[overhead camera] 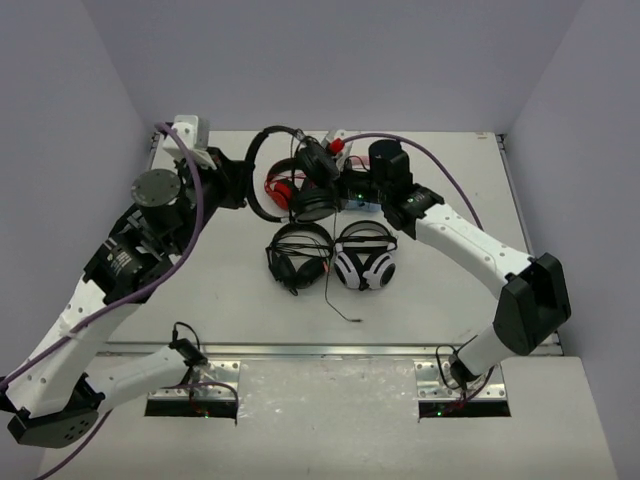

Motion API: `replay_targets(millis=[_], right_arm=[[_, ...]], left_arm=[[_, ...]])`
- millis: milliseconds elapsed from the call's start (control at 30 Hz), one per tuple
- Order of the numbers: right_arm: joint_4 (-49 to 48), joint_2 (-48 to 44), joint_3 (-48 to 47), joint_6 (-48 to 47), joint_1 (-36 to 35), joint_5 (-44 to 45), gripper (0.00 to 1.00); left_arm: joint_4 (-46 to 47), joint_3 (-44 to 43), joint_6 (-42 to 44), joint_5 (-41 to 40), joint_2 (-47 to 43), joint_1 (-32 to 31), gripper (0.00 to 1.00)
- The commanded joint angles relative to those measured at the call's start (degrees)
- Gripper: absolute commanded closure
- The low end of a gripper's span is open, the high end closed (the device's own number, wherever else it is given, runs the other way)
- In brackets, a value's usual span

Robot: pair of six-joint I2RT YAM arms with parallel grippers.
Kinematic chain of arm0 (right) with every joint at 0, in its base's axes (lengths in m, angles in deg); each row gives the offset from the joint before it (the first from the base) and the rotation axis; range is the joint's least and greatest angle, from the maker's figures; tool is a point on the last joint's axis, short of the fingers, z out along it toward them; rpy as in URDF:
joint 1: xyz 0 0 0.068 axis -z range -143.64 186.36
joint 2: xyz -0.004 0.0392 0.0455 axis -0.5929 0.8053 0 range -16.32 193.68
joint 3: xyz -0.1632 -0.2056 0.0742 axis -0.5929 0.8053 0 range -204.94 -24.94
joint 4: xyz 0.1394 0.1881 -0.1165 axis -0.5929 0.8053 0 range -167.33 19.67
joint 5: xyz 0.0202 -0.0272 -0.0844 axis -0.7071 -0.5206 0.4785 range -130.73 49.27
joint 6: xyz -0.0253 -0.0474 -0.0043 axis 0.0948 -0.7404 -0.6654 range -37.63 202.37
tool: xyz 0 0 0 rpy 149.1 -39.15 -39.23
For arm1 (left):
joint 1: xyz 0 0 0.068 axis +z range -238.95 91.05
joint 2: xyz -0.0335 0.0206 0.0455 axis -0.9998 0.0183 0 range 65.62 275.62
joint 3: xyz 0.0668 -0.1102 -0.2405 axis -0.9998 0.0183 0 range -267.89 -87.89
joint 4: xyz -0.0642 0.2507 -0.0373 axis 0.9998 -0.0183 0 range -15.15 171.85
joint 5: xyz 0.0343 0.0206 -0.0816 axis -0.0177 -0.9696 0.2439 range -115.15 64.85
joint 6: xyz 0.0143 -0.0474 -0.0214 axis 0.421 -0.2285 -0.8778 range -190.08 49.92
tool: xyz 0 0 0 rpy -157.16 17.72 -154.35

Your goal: Wrap the headphones

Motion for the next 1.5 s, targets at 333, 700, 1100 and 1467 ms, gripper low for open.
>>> replay_targets(millis=[333, 700, 1100, 1467], right_arm=[[-26.91, 5.16, 6.48, 24.23, -0.01, -13.36, 0.99], [-22.11, -5.03, 14.66, 19.34, -2.56, -11.62, 0.98], [3.74, -9.87, 5.09, 1.39, -10.82, 0.87, 0.99], [31.34, -6.19, -15.91, -19.68, -12.06, 4.39, 0.99]], left_arm=[[-12.12, -32.98, -11.09, -31.47, 18.18, 1.78, 1.00], [-15.21, -42.49, -13.82, -22.07, 31.73, 16.90, 1.00], [-11.25, -31.34, -13.73, -24.86, 36.30, 21.56, 1.00], [-10.20, -19.31, -2.94, -14.16, 38.34, 20.78, 1.00]])
